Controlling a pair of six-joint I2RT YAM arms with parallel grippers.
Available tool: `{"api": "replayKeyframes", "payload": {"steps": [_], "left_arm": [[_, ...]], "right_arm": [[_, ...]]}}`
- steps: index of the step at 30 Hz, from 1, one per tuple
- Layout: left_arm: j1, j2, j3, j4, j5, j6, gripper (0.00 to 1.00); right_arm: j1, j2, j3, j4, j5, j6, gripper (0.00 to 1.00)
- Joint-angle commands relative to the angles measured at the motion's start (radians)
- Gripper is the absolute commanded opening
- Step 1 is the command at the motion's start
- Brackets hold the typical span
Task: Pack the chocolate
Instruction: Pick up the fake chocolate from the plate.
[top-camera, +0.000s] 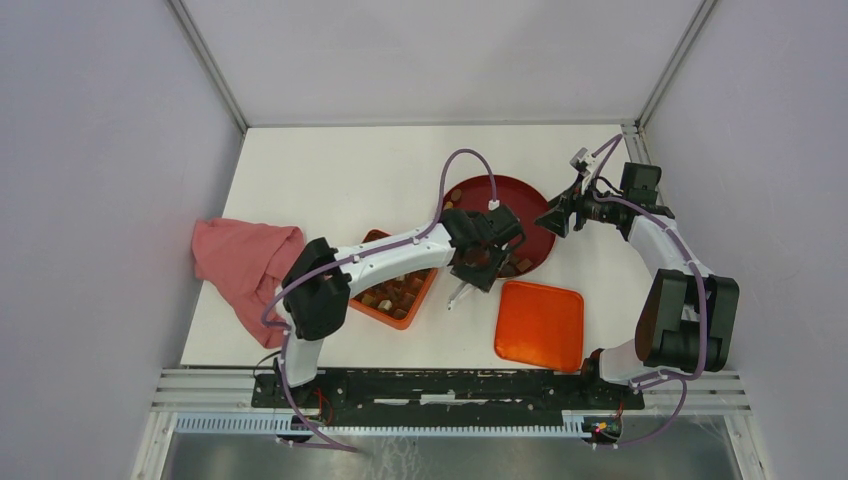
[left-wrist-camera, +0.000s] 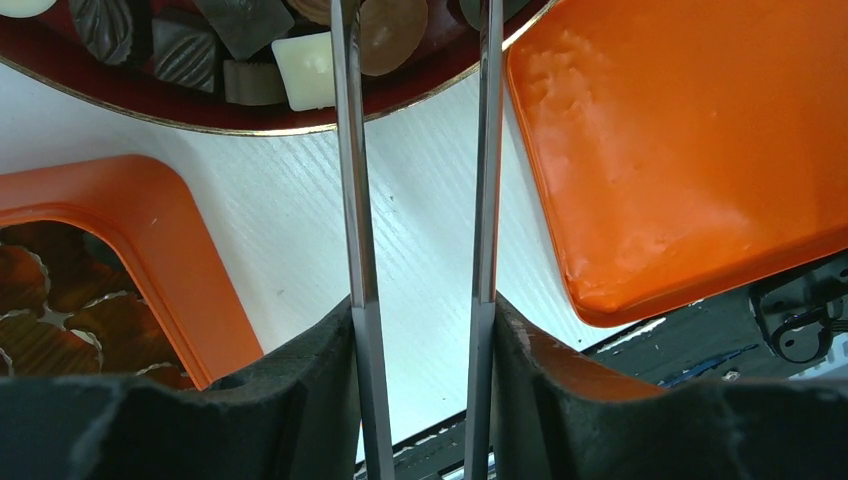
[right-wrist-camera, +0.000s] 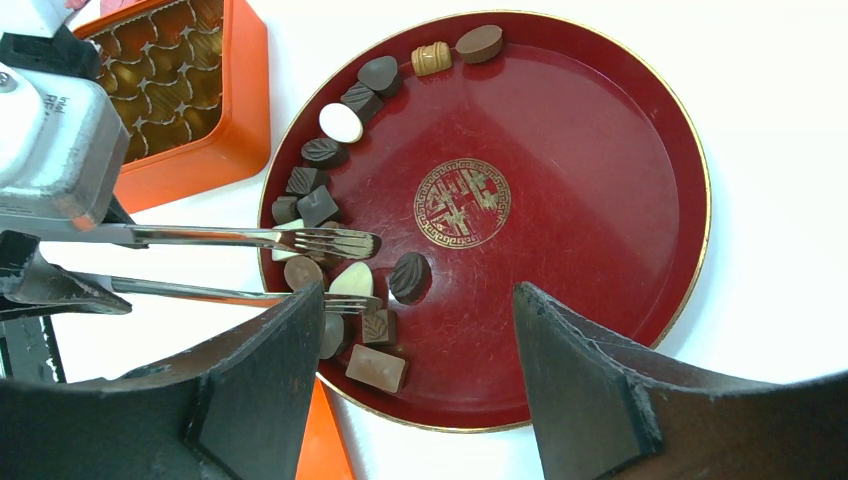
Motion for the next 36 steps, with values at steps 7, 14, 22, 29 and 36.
{"api": "replayKeyframes", "payload": {"steps": [7, 14, 22, 29, 36], "left_arm": [[-0.008, 0.029, 0.069, -0.032, -0.032, 0.054, 0.51], [-0.008, 0.017, 0.085, -0.052, -0.057, 0.052, 0.51], [-0.007, 0.014, 0.084, -0.058, -0.006, 0.052, 0.5], [0.0, 0.031, 0.085, -0.069, -0.009, 0.062, 0.51], [0.013, 0.048, 0.108, -0.083, -0.002, 0.069, 0.5]], "right_arm": [[-0.003, -0.004, 0.026, 0.004, -0.028, -0.019, 0.75], [-0.003, -0.007, 0.027, 0.003, -0.03, -0.019, 0.75], [-0.003, -0.008, 0.027, 0.005, -0.033, -0.016, 0.75], [-0.003, -0.008, 0.027, 0.005, -0.042, -0.016, 0.75], [-0.003, -0.009, 0.027, 0.004, -0.044, -0.016, 0.74]]}}
